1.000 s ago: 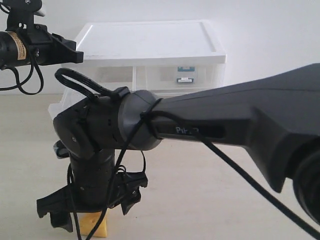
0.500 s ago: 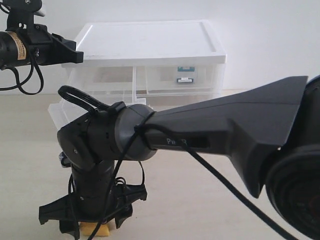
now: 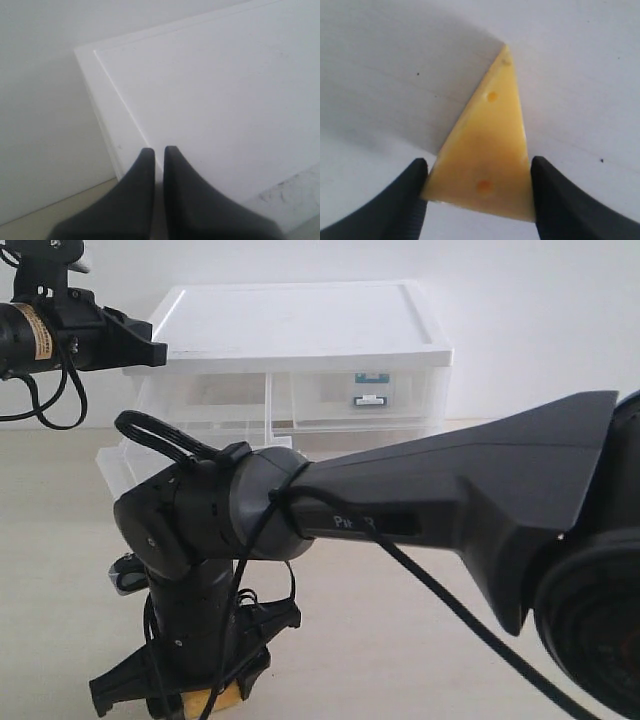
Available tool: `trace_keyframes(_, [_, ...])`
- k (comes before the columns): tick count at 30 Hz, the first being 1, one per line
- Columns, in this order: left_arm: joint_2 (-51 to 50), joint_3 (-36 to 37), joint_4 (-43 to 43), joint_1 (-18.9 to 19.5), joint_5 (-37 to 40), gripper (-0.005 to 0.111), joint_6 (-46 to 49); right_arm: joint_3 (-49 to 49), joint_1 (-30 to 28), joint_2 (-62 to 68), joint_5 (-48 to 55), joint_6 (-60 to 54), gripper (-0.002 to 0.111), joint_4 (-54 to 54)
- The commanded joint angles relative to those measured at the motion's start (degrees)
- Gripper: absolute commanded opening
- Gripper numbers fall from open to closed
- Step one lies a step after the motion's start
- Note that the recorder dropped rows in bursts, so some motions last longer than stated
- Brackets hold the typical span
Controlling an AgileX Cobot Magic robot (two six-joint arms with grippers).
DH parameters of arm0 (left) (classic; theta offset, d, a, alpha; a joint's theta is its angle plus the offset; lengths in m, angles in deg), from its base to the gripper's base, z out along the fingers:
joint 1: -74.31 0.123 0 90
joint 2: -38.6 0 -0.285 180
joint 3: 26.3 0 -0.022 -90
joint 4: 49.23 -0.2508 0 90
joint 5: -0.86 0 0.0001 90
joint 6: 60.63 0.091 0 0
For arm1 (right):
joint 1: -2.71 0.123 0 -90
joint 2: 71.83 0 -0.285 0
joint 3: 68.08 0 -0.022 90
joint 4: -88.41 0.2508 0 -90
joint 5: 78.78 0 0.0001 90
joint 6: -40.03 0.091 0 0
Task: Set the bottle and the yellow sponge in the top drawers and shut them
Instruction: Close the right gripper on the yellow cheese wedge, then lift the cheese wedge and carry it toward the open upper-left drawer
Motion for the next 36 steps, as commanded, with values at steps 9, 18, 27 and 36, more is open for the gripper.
trace_keyframes(9, [-0.2,-0.1,0.4,0.1,2.4,0.004,0.2,-0.1,1.8,-11.0,12.2,-17.4,0.0,-5.5])
trace_keyframes(18, [-0.2,-0.1,0.4,0.1,2.7,0.004,0.2,0.2,-2.3,-25.5,7.5,-25.1,0.0,-9.8])
trace_keyframes(27, [-0.2,-0.1,0.4,0.1,2.6,0.004,0.3,-10.9,-11.5,-19.8,2.9,-27.8,0.0,-9.8])
trace_keyframes(36, [-0.2,-0.1,0.4,0.1,2.6,0.004,0.3,-21.8,-12.5,-9.4,4.1,-30.5,0.0,-9.9])
